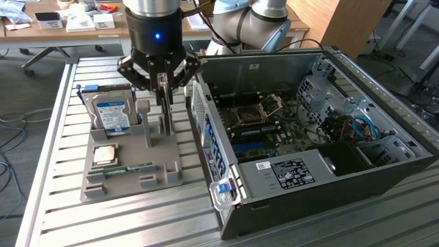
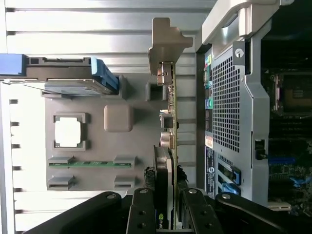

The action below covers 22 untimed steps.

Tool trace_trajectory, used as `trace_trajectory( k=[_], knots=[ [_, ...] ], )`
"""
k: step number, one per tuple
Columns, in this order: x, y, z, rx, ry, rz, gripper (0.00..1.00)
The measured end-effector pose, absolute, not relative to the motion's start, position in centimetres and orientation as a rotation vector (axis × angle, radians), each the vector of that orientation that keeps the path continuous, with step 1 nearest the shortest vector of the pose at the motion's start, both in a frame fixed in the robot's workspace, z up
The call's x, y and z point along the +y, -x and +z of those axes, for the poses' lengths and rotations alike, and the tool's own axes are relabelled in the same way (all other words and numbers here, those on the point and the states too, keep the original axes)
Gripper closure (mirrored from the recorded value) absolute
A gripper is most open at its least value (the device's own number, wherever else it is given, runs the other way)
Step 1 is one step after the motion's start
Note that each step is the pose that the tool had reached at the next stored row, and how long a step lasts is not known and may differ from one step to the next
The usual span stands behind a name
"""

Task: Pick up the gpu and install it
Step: 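Pick up the gpu and move the gpu toward the slot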

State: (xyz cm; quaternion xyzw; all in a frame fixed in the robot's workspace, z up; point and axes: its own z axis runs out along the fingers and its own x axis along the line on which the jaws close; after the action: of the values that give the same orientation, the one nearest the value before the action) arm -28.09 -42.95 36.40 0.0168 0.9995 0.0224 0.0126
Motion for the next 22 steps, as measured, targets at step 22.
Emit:
trace_trajectory(
  k=[22],
  knots=[
    [-42.9, 28.1, 41.4, 3.114, -0.052, 0.07, 0.73]
  ],
)
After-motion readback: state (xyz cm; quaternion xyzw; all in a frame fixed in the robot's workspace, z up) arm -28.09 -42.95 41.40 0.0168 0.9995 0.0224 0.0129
